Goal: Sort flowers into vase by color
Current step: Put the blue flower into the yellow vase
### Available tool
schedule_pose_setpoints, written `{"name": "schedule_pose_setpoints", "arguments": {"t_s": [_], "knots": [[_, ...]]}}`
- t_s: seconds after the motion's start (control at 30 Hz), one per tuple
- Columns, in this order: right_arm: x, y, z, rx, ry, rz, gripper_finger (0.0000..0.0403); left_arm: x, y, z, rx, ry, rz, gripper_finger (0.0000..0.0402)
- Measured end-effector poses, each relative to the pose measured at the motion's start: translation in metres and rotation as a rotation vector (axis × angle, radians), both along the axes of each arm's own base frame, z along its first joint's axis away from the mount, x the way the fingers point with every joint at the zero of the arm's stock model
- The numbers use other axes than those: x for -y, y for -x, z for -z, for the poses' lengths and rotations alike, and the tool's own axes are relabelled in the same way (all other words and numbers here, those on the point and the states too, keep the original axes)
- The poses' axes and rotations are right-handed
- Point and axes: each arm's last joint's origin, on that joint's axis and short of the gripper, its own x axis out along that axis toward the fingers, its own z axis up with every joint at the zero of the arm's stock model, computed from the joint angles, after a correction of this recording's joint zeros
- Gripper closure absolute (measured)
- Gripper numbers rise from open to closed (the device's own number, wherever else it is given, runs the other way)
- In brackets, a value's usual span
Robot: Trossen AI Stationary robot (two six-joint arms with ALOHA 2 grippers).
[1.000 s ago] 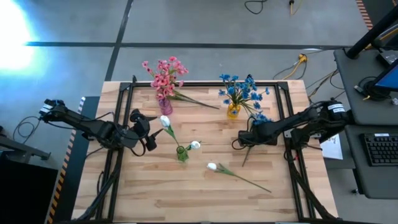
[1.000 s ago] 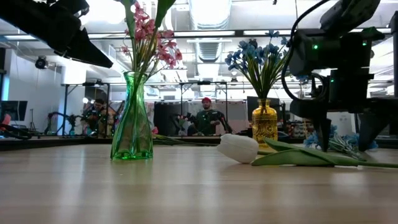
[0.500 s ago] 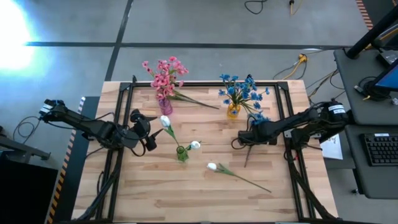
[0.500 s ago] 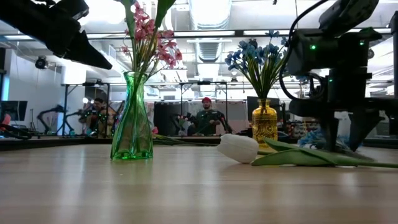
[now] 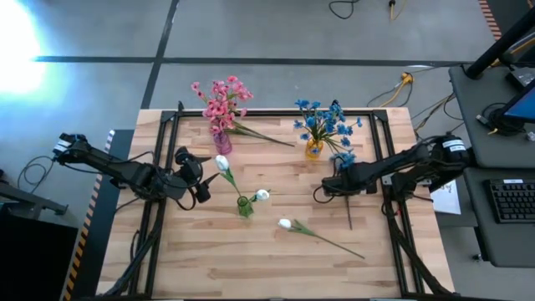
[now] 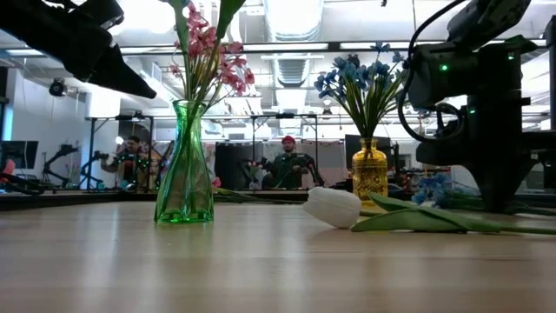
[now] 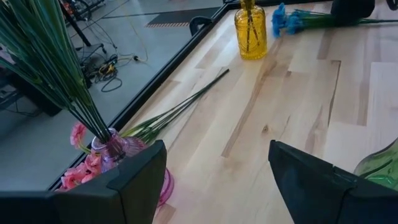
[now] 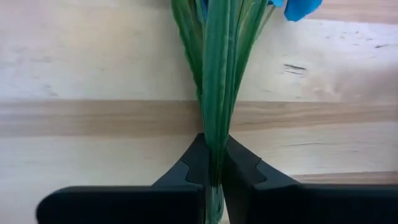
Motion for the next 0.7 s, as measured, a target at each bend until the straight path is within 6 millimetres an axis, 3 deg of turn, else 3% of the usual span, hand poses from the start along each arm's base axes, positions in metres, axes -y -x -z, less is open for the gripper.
{"name": "schedule_pose_setpoints", "arguments": {"t_s": [0.37,0.7], "knots": [[-0.005,0.011,-0.023,0.014,-0.073,-0.086,0.0386,-0.001,0.001,0.002,-0.004,0.02,-0.017,0.0134],[-0.039,0.012,-0.067,0.217,-0.299,-0.39,0.0387,-0.001,0.001,0.002,0.015,0.045,-0.03,0.0134]]}}
